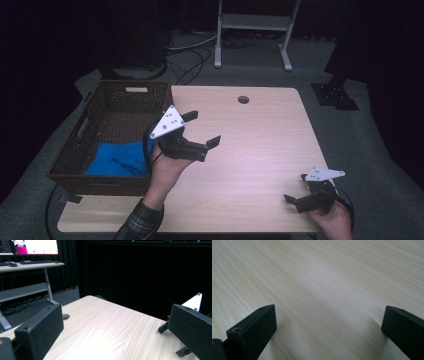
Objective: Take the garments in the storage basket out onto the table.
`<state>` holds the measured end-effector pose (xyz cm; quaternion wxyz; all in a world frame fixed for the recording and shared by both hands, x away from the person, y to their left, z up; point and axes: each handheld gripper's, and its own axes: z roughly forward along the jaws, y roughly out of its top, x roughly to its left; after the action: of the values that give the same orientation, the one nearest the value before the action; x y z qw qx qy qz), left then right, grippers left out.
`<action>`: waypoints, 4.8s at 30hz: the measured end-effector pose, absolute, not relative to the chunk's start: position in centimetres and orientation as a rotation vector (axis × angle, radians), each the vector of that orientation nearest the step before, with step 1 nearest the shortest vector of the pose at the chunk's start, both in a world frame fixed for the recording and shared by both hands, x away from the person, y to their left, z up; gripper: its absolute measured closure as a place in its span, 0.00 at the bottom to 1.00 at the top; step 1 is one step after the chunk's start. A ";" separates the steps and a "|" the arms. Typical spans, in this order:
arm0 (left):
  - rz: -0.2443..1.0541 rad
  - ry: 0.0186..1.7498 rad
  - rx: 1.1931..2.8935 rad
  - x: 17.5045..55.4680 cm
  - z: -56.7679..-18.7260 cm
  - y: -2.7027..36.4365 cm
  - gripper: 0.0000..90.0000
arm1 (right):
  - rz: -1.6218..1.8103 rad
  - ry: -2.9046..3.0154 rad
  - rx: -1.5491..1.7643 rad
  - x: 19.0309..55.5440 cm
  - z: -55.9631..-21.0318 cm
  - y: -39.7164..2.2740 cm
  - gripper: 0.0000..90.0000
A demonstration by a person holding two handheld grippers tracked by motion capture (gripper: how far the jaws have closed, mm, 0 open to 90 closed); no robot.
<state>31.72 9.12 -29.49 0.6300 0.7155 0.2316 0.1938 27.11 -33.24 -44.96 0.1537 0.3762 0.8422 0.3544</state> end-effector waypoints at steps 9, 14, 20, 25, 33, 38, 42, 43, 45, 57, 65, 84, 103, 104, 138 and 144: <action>0.441 0.535 1.638 31.7 -29.1 9.9 0.00 | 1.016 2.411 1.083 27.1 -45.0 -33.2 0.00; 0.449 0.541 1.630 31.7 -29.1 10.8 0.00 | 1.015 2.411 1.082 27.1 -45.0 -33.3 0.00; 0.459 0.544 1.627 31.8 -29.2 11.6 0.00 | 1.015 2.411 1.082 27.1 -45.0 -33.3 0.00; 0.472 0.546 1.636 31.7 -29.3 12.3 0.00 | 1.016 2.411 1.082 27.1 -45.0 -33.3 0.00; 0.484 0.560 1.625 31.5 -29.6 13.9 0.00 | 1.016 2.411 1.080 27.1 -45.0 -33.3 0.00; 0.494 0.561 1.617 31.4 -29.8 14.7 0.00 | 1.015 2.412 1.082 27.1 -45.0 -33.3 0.00; 0.503 0.566 1.616 31.4 -29.9 15.2 0.00 | 1.014 2.412 1.082 27.1 -45.0 -33.3 0.00; 0.502 0.567 1.614 31.4 -30.0 15.4 0.00 | 1.015 2.412 1.082 27.1 -45.0 -33.3 0.00; 0.504 0.563 1.610 31.5 -30.0 15.6 0.00 | 1.014 2.413 1.081 27.1 -45.0 -33.3 0.00; 0.519 0.571 1.602 31.6 -30.4 16.8 0.00 | 1.015 2.412 1.082 27.1 -45.0 -33.3 0.00; 0.527 0.593 1.596 31.9 -30.9 17.7 0.00 | 1.013 2.413 1.082 27.1 -45.0 -33.3 0.00; 0.535 0.620 1.585 32.6 -31.5 18.9 0.00 | 1.013 2.414 1.082 27.1 -45.0 -33.3 0.00; 0.542 0.621 1.574 33.1 -31.5 19.8 0.00 | 1.015 2.412 1.082 27.1 -45.0 -33.3 0.00; 0.542 0.621 1.574 33.1 -31.5 19.8 0.00 | 1.015 2.412 1.082 27.1 -45.0 -33.3 0.00; 0.579 0.706 1.544 33.5 -31.8 23.7 0.00 | 1.014 2.412 1.078 27.1 -45.0 -33.3 0.00; 0.591 0.731 1.531 33.5 -31.8 24.9 0.00 | 1.015 2.412 1.080 27.1 -45.0 -33.3 0.00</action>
<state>33.46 24.87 -31.84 0.6227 0.6668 0.3185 0.2573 27.14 -33.26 -44.97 0.1548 0.3768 0.8418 0.3542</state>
